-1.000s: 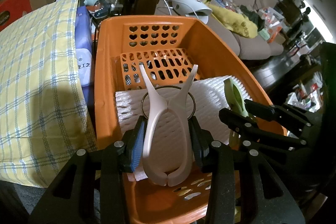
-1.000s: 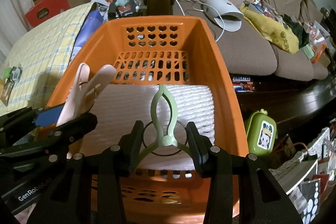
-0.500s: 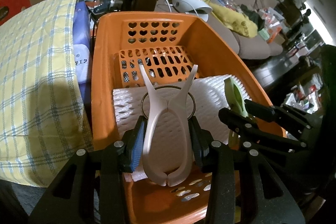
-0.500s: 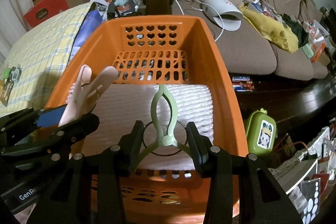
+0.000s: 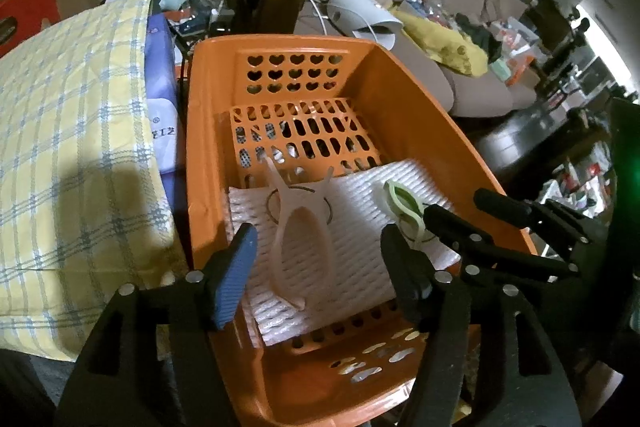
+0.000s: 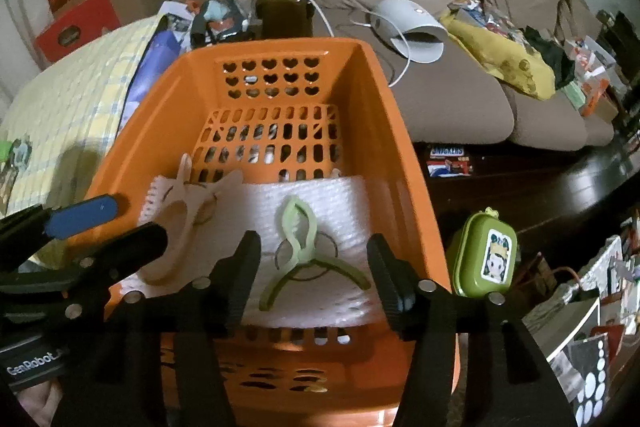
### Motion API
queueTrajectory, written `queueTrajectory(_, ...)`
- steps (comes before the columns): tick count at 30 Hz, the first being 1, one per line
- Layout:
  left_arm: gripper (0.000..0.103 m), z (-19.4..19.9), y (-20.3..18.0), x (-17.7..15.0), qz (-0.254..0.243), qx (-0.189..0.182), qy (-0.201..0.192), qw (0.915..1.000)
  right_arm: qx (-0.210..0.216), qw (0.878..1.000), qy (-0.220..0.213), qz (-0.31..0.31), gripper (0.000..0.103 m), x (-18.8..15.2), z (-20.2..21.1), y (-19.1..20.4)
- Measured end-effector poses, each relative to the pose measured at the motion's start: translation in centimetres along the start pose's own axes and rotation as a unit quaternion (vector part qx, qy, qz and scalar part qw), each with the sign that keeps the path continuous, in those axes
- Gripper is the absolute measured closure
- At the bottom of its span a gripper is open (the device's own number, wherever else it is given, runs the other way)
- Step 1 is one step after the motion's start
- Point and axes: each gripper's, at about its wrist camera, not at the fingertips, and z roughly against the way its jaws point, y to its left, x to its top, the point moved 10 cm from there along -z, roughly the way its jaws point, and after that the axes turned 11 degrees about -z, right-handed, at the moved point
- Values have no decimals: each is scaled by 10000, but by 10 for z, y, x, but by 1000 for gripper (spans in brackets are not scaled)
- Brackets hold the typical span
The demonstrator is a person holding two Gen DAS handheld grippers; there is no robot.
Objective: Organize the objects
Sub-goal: 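Open the left gripper to drop the clothespin while the right gripper releases the hanger, then lift both open grippers up and away from the orange basket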
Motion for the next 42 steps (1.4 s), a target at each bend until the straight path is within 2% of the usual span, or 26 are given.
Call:
queueTrajectory(5, 39, 10, 0, 4, -22, -34, -134, 9999, -66, 9998, -150, -75, 34, 5, 6, -4)
queueTrajectory(8, 31, 18, 2, 10, -59, -134, -351, 9993, 8, 9998, -190, -111, 34, 6, 8, -4)
queueTrajectory(20, 31, 41, 40, 17, 259, -3, -603, 9978, 148, 9989, -408, -177, 34, 14, 19, 2)
queueTrajectory(30, 31, 80, 57, 20, 61, 406, -1089, 9932, 533, 9956, -746, -198, 34, 25, 39, 20)
queueTrajectory(33, 31, 97, 66, 23, 102, 474, -1272, 9907, 746, 9920, -989, -245, 34, 33, 51, 29)
queueTrajectory(36, 31, 111, 76, 26, 139, 560, -1416, 9882, 976, 9839, -1440, -421, 33, 44, 70, 32)
queueTrajectory(40, 31, 124, 88, 26, 135, 705, -1499, 9861, 1309, 9633, -2228, -725, 29, 60, 107, 27)
queueTrajectory(42, 31, 127, 89, 23, 36, 770, -1486, 9859, 1220, 9542, -2619, -770, 28, 64, 126, 22)
